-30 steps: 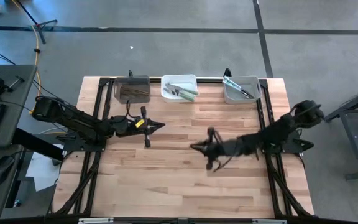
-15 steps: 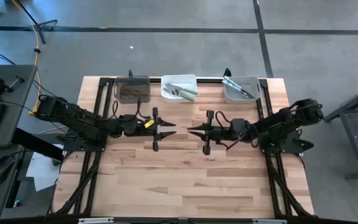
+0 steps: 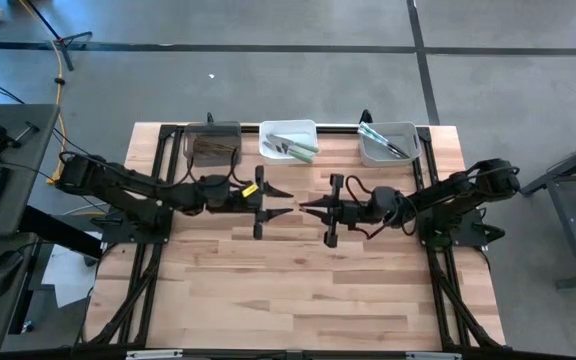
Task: Sort silverware by color (type)
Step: Put the gold knife into the black bin
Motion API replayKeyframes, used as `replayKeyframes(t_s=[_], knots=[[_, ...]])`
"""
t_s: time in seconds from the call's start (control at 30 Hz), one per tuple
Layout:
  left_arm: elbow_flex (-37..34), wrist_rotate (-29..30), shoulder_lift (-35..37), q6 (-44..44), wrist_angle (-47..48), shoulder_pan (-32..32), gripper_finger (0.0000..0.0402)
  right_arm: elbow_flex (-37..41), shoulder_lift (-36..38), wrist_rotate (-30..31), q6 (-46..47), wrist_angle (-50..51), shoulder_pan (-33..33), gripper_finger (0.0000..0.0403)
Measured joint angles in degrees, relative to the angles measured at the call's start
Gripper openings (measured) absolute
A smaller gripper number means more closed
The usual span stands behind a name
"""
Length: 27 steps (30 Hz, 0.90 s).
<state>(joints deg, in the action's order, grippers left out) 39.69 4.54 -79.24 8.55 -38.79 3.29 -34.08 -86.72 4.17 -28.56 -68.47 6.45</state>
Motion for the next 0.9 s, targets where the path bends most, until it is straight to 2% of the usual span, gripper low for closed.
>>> replayKeyframes(t_s=[0.13,0.43,0.63,0.73,0.9], knots=[[2.30,-2.56,-0.04,0.26,2.55,0.00,0.0145,-0.05,0.00,-0.79,0.16,0.00,-0.80,0.0000],[7.25,-2.40,-4.67,1.54,5.18,-0.79,0.0145,-0.07,0.00,-1.66,1.51,-1.28,-1.39,0.0000],[7.80,-2.43,-4.74,3.57,4.11,-1.00,0.0141,-0.10,0.00,-1.67,1.51,-2.51,-1.39,0.0000],[7.80,-2.41,-4.47,3.59,4.09,-1.49,0.0120,-0.09,0.00,-1.65,1.52,-2.94,-1.39,0.0000],[7.80,-3.18,-4.44,3.68,3.10,-2.24,0.0054,-0.09,0.00,-1.17,1.53,-3.02,-1.54,0.0000]])
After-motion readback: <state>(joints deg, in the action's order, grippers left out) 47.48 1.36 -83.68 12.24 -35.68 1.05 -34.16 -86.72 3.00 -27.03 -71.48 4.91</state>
